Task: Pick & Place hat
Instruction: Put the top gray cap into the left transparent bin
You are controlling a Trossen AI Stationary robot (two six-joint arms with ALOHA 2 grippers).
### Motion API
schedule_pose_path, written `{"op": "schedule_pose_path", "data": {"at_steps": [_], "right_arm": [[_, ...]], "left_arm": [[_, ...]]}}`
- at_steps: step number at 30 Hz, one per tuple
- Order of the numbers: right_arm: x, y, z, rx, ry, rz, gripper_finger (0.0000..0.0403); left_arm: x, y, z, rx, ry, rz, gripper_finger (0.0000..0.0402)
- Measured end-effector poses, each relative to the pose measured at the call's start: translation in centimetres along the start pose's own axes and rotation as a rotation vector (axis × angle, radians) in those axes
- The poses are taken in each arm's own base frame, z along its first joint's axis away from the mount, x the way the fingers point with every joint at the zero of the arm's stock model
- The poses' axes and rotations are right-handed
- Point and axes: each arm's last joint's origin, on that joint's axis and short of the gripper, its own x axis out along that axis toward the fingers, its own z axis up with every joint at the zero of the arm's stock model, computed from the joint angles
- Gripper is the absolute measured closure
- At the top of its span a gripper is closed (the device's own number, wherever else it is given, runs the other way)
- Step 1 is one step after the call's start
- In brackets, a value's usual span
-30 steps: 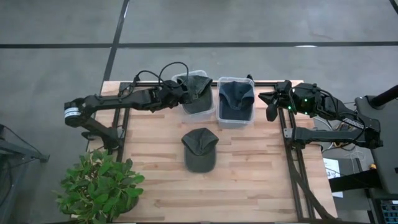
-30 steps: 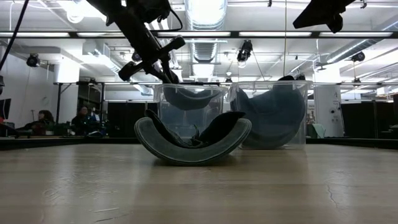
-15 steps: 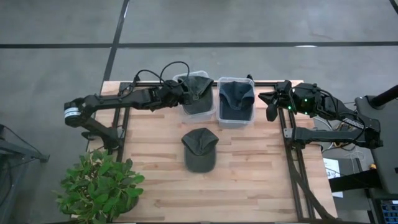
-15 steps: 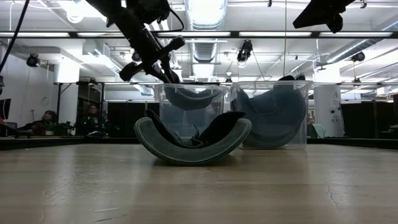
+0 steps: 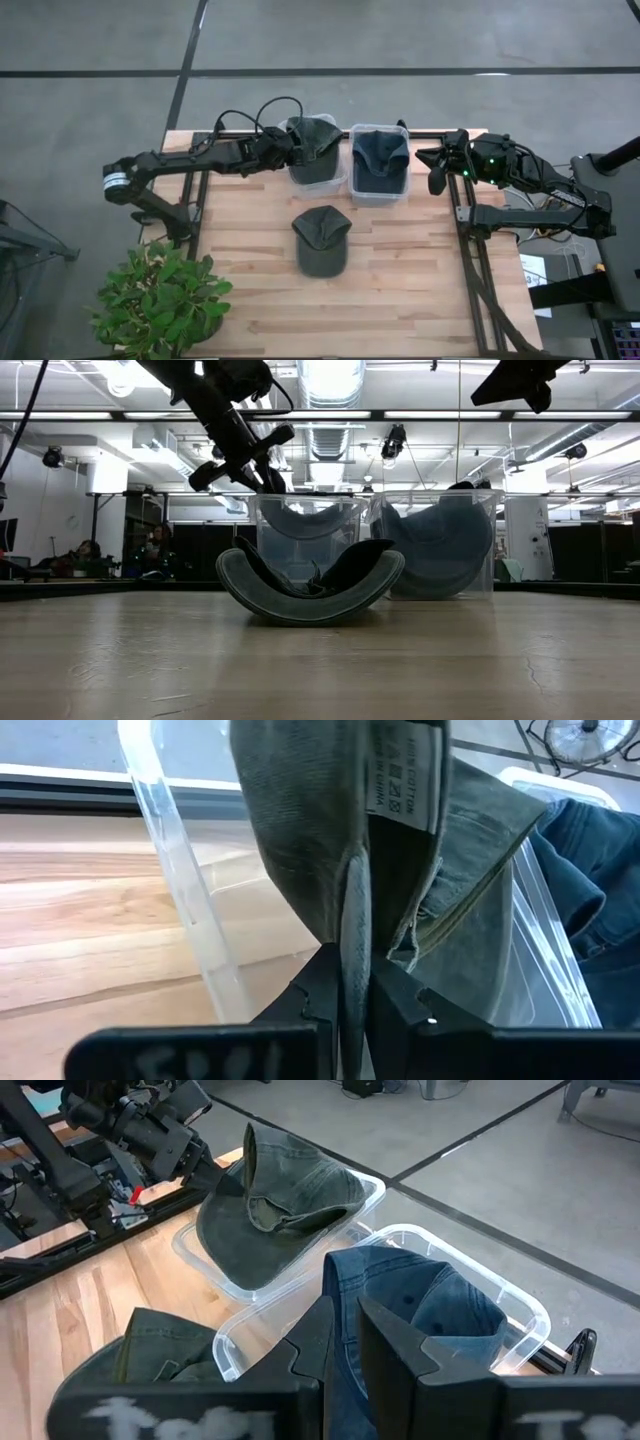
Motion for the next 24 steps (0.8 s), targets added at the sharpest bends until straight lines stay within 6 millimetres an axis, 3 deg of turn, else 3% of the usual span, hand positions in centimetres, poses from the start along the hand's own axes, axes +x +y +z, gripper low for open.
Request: {"op": "schedule_pose_path", "data": {"at_steps": [17,24], "right_arm": [[0.01,0.00,0.00,0.000,0.000,0.000,0.0360],[0.01,0.00,0.00,0.000,0.000,0.000,0.0360]], "left_arm": [[-0.02,-0.01,-0.03,-0.007,0.010,-0.006,0.0366],[-0.02,-0.02,-0.05,-0.008,0.019,-0.011,0.0299]]}}
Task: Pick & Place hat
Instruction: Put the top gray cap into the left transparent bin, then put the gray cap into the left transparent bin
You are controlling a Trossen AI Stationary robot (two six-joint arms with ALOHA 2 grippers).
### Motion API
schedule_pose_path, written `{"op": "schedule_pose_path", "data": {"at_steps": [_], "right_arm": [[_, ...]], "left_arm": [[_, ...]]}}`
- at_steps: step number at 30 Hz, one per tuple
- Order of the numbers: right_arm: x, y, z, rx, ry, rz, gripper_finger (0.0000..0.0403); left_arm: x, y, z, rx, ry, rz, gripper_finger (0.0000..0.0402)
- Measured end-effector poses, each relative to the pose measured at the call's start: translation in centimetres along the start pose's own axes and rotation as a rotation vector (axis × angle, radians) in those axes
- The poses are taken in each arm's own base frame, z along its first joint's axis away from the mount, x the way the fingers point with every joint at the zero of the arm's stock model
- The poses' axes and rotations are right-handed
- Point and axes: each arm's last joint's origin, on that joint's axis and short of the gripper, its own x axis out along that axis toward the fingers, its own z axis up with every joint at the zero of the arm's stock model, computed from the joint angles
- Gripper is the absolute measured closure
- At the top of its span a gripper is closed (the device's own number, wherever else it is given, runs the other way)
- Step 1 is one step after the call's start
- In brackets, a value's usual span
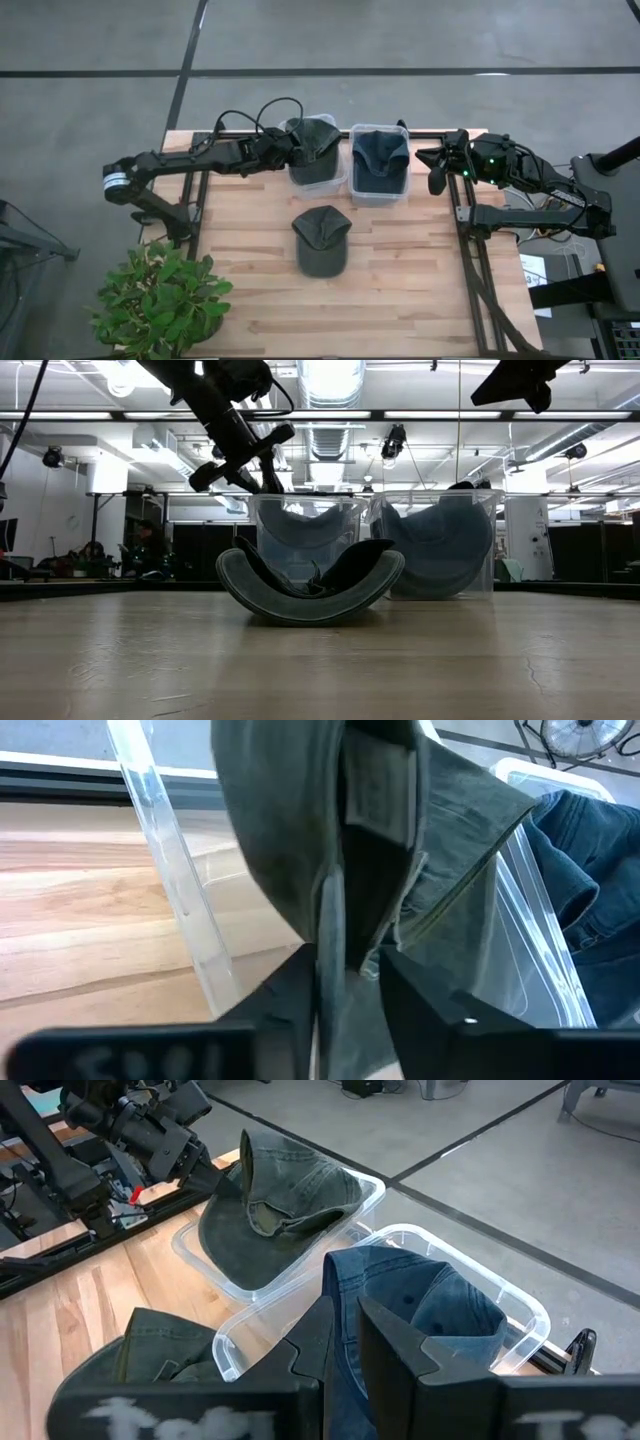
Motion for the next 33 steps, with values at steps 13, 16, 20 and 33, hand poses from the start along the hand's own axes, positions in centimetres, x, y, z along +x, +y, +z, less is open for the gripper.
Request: {"op": "schedule_pose_path", "data": {"at_steps": [13,16,20,33], "right_arm": [[0.0,0.0,0.0,0.000,0.000,0.000,0.0360],[0.0,0.0,0.0,0.000,0.000,0.000,0.0360],[0.0,0.0,0.0,0.000,0.000,0.000,0.0360],[-0.1,0.0,0.0,0.001,-0.002,0.001,0.0360]], "left_arm": [[-1.6,0.0,1.0,0.127,-0.036,-0.032,0.0239],[-2.7,0.2,1.6,0.139,-0.082,-0.027,0.0239],[-4.3,0.4,2.4,0.139,-0.176,-0.004,0.0239],[-10.8,-4.0,-0.4,0.210,0.160,-0.539,0.0238]]}}
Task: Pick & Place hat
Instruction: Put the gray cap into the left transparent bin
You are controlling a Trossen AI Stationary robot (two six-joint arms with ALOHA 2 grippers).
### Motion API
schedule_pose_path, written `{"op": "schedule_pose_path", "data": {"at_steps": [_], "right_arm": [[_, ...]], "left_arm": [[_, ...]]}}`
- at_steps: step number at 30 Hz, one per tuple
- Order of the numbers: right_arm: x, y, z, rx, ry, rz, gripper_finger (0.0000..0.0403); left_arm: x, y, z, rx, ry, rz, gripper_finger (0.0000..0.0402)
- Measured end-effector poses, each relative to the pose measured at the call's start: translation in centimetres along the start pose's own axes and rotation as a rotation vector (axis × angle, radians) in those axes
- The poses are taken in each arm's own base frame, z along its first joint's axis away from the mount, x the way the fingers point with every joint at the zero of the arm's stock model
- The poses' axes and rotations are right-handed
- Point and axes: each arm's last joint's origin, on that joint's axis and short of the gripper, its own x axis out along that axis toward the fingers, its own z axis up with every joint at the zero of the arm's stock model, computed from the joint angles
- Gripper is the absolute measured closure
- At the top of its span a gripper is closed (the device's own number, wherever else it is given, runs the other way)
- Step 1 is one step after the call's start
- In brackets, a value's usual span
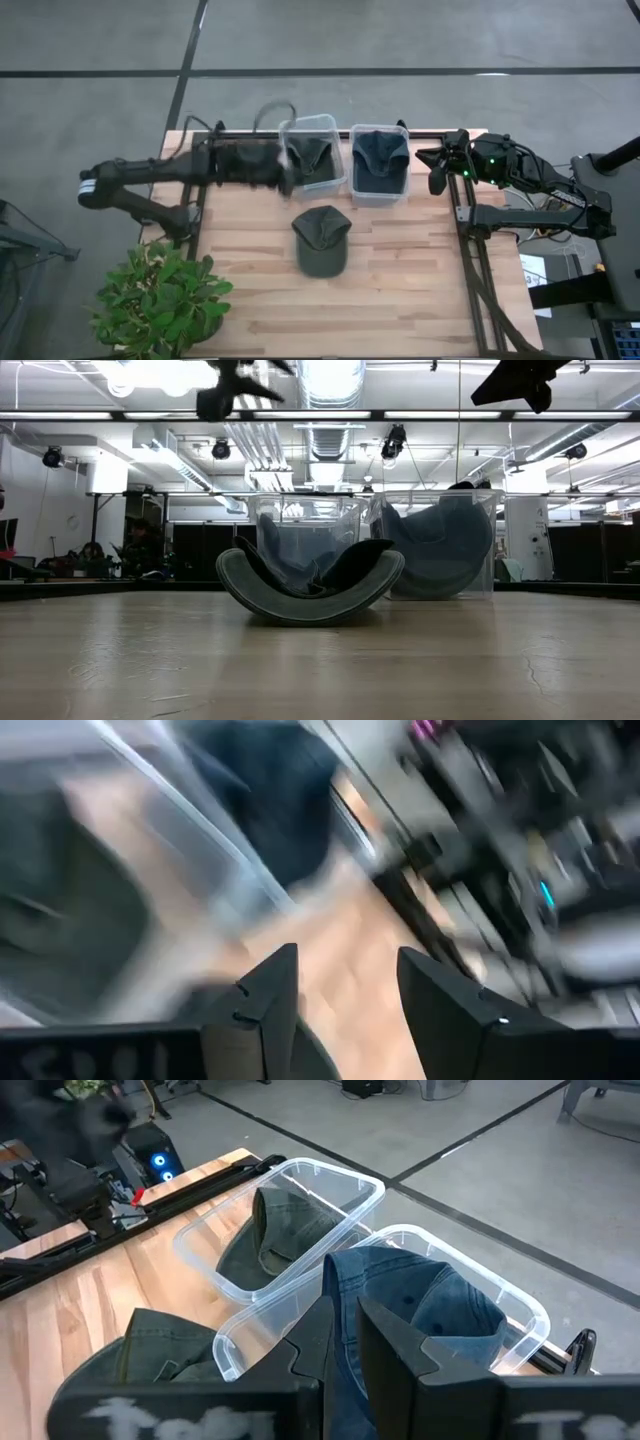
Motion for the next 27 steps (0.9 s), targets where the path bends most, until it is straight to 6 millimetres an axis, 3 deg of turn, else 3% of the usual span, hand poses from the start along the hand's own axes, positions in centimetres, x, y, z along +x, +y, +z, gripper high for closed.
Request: {"op": "schedule_pose_path", "data": {"at_steps": [4,10,27], "right_arm": [[0.0,0.0,0.0,0.000,0.000,0.000,0.0360],[0.0,0.0,0.0,0.000,0.000,-0.001,0.0360],[0.0,0.0,0.0,0.000,0.000,-0.002,0.0360]], "left_arm": [[0.1,-2.1,-4.3,0.006,0.144,0.009,0.0238],[0.7,-1.7,-9.2,-0.104,0.225,0.304,0.0238],[7.6,0.6,-15.1,-0.198,0.535,0.558,0.0238]]}}
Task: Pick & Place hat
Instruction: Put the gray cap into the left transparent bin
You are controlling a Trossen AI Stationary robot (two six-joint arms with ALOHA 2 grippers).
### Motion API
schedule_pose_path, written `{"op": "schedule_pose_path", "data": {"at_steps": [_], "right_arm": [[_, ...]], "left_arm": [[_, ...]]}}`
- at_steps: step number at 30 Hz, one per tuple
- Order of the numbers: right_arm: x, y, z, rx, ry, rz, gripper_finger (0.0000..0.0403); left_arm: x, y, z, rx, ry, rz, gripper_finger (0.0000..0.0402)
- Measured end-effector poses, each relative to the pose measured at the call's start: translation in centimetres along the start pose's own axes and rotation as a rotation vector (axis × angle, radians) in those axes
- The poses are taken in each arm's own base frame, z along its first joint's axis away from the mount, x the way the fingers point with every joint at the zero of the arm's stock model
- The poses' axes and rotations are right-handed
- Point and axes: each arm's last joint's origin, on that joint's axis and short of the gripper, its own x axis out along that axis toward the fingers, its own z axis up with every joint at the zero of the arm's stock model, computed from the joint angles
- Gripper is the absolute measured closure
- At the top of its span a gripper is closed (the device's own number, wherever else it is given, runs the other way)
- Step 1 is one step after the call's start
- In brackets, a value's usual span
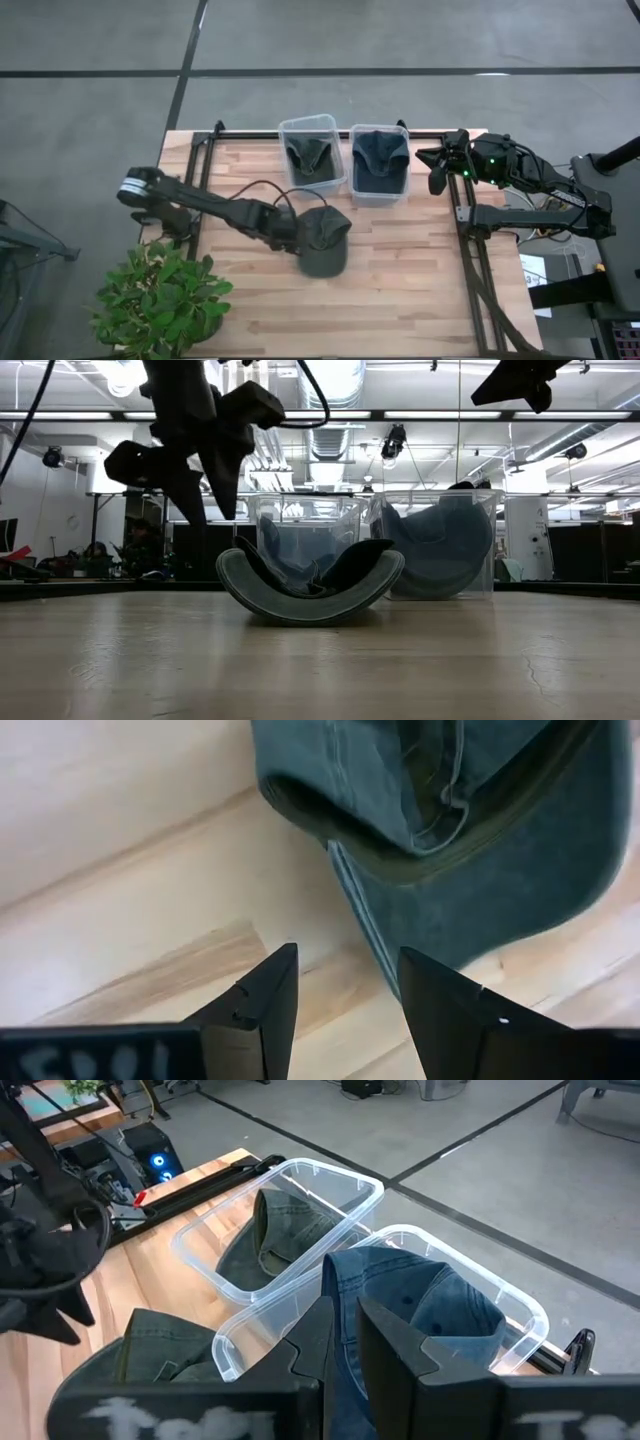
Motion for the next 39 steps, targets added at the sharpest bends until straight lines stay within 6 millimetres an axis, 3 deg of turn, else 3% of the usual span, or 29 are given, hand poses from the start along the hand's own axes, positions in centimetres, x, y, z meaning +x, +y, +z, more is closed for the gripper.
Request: {"op": "schedule_pose_path", "data": {"at_steps": [9,19,33,39], "right_arm": [[0.0,0.0,0.0,0.000,0.000,0.000,0.0360],[0.0,0.0,0.0,0.000,0.000,0.000,0.0360],[0.0,0.0,0.0,0.000,0.000,0.000,0.0360],[0.0,0.0,0.0,0.000,0.000,0.000,0.0360]], "left_arm": [[2.1,-0.6,-0.1,-0.026,0.025,0.012,0.0239],[2.3,-0.9,0.0,-0.044,0.009,-0.021,0.0239],[6.9,-1.1,-0.4,-0.038,0.027,0.063,0.0239],[7.4,-1.7,-0.3,0.005,0.024,0.011,0.0250]]}}
